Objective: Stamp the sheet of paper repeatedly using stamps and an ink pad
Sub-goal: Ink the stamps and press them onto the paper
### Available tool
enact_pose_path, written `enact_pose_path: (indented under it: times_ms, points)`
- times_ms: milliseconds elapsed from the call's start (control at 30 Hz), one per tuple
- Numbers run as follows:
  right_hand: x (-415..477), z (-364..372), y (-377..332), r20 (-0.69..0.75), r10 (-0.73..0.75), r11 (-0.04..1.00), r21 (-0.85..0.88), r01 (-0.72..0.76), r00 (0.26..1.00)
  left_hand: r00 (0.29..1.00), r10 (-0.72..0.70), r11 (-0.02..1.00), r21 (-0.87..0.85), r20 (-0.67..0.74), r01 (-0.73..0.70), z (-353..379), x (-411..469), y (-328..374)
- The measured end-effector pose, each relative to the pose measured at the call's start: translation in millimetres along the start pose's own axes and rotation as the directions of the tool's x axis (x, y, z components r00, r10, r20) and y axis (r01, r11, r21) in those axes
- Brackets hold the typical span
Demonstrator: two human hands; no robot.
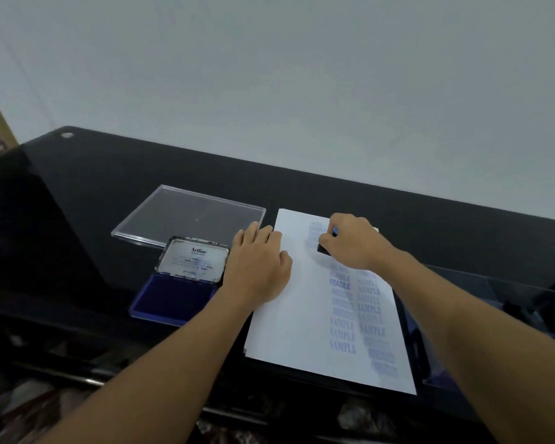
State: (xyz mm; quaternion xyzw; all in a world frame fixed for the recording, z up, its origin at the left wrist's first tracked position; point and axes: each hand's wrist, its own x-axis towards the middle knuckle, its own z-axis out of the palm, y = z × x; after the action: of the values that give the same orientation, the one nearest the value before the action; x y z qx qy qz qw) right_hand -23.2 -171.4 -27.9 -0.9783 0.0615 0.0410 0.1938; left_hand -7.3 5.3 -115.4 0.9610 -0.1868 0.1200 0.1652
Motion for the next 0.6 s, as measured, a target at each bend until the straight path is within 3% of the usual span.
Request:
enact_pose_path:
  times_ms: [600]
  points:
    - [26.1,16.6,-6.3,0.021,-0.035,0.994,-0.105,0.037,0.999,0.999,0.004,1.0,0.015,-0.033,-0.003,2.6,0.2,-1.5]
